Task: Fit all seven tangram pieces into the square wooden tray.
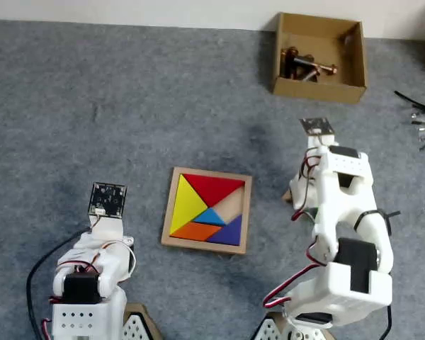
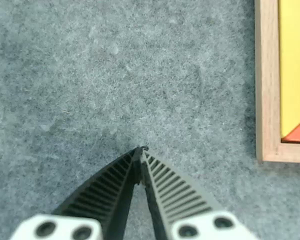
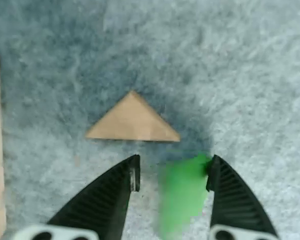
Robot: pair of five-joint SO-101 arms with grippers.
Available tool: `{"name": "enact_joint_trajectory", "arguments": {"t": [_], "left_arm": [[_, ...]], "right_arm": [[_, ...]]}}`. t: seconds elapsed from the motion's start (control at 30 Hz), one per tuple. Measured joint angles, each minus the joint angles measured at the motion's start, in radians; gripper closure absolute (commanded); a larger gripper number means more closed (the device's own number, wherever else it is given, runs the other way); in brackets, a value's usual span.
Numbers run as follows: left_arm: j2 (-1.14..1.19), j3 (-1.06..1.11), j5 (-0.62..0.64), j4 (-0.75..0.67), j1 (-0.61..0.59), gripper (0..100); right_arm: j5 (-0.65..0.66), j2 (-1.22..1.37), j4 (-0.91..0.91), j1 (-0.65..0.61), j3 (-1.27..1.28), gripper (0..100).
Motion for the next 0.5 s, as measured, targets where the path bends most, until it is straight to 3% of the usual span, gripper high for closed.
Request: {"name": "enact_joint_trajectory", "arguments": {"t": [0.5], "left_arm": [[0.000,0.000,0.000,0.000,0.000,99]], "right_arm": [[0.003,0.003,0.044,0.028,-0.038,79.3]]}}
